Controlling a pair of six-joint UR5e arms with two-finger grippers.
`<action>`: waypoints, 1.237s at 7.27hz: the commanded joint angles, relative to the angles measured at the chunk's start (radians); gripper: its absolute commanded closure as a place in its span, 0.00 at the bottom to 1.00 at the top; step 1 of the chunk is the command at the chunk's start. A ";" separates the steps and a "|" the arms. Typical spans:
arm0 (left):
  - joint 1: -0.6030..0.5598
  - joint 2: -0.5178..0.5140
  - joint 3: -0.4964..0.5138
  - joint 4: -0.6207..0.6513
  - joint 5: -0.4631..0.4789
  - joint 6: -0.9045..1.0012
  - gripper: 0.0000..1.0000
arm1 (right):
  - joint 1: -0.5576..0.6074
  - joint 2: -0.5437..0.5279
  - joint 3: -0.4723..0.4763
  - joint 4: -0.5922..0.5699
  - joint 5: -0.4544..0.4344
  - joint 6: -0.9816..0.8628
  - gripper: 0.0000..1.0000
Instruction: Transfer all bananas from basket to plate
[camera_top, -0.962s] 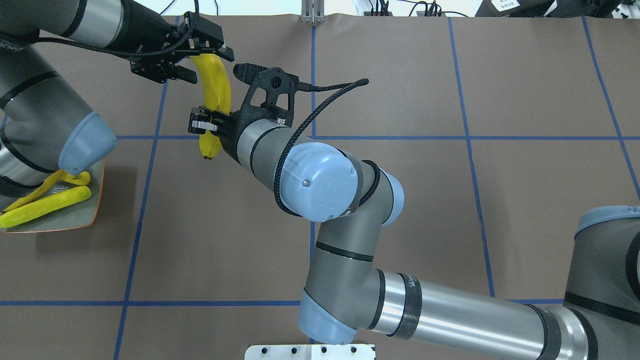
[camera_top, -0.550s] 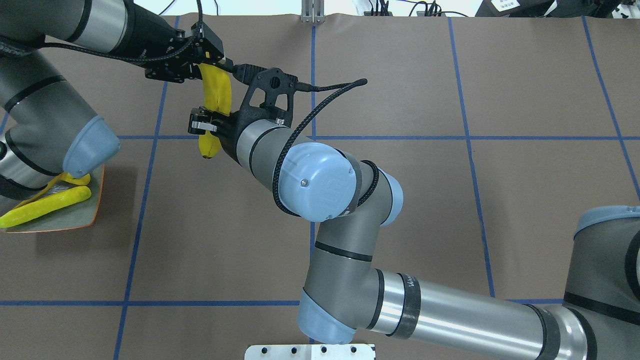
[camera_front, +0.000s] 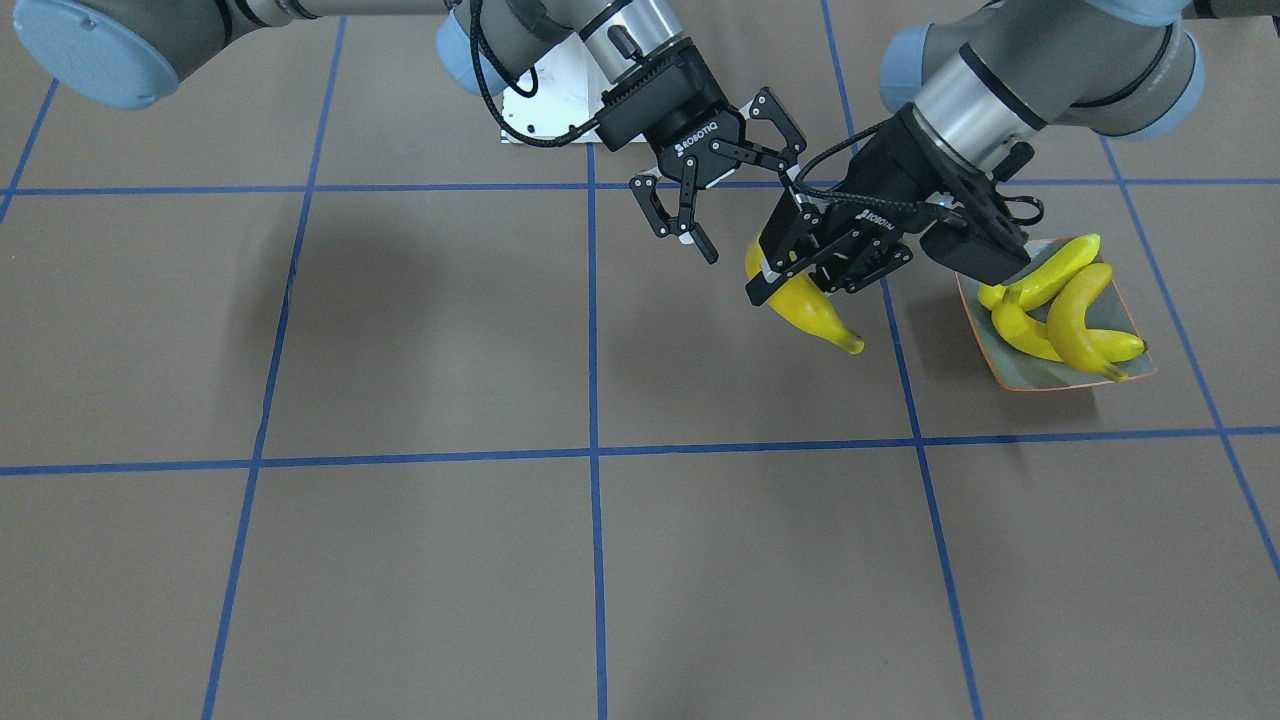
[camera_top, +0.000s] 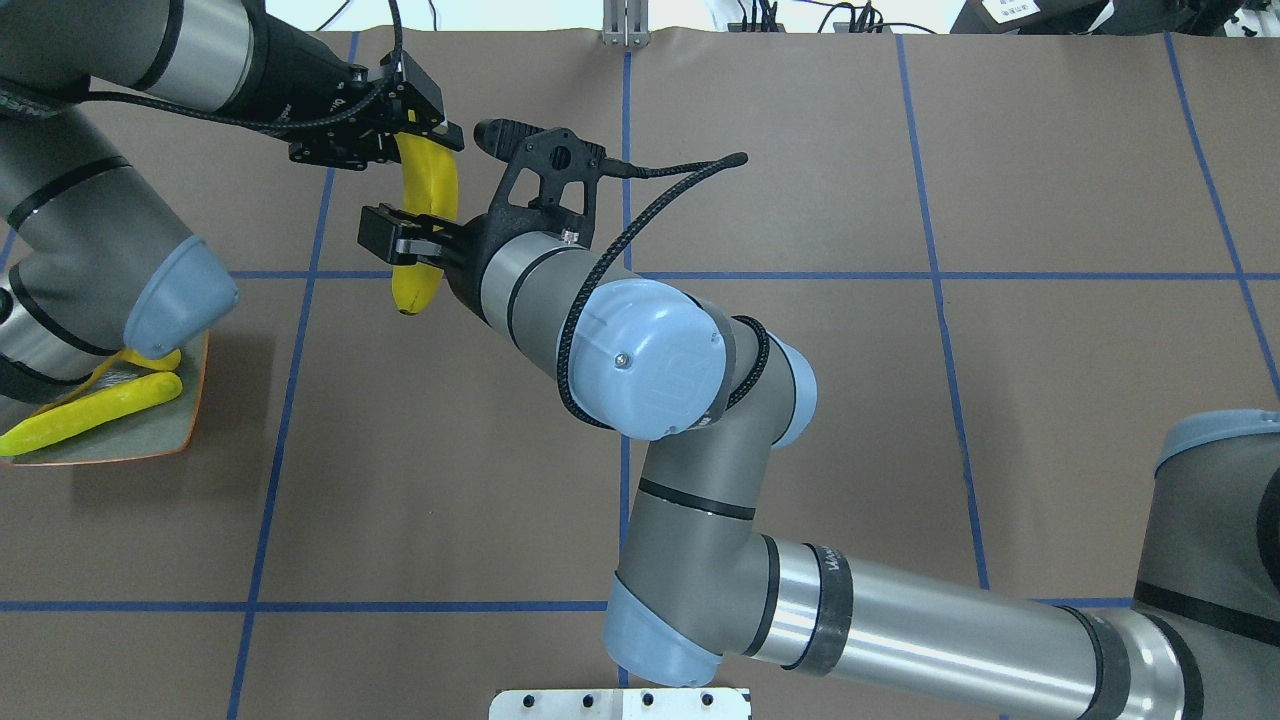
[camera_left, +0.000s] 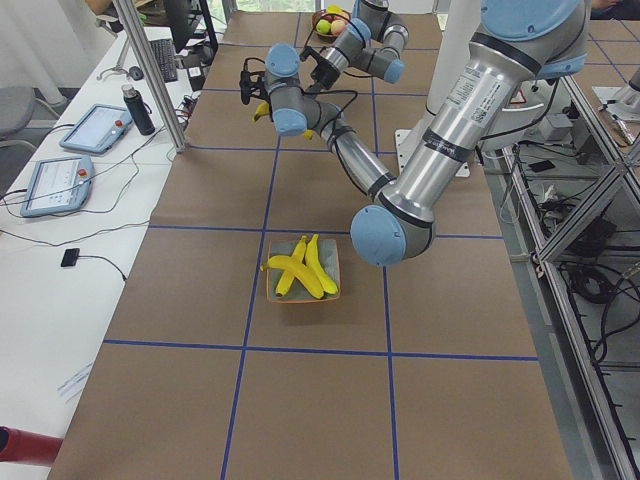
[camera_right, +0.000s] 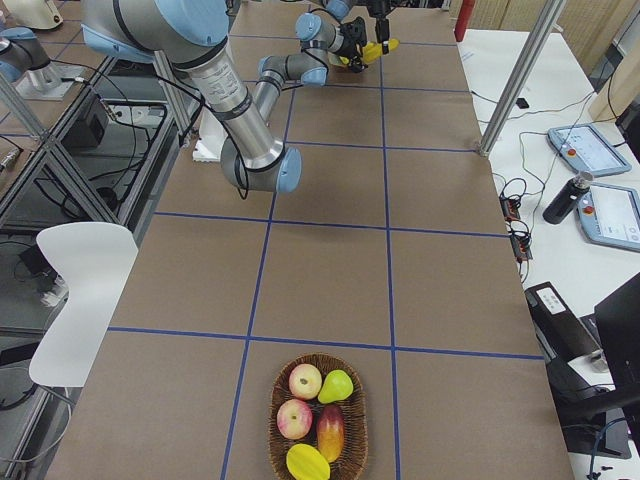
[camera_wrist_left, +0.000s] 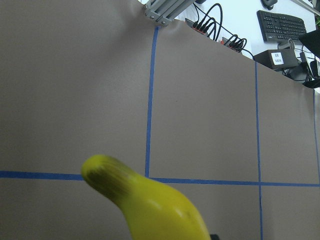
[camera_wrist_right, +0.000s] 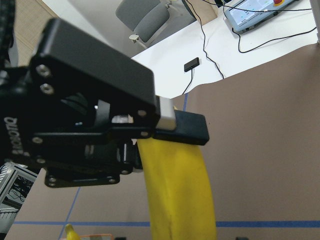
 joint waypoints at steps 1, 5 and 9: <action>-0.010 0.072 -0.030 0.001 0.000 0.011 1.00 | 0.063 -0.046 0.119 -0.189 0.134 -0.002 0.00; -0.059 0.394 -0.149 0.010 0.050 0.346 1.00 | 0.267 -0.193 0.238 -0.419 0.404 -0.155 0.00; -0.057 0.641 -0.143 0.021 0.051 0.450 1.00 | 0.343 -0.251 0.238 -0.425 0.492 -0.243 0.00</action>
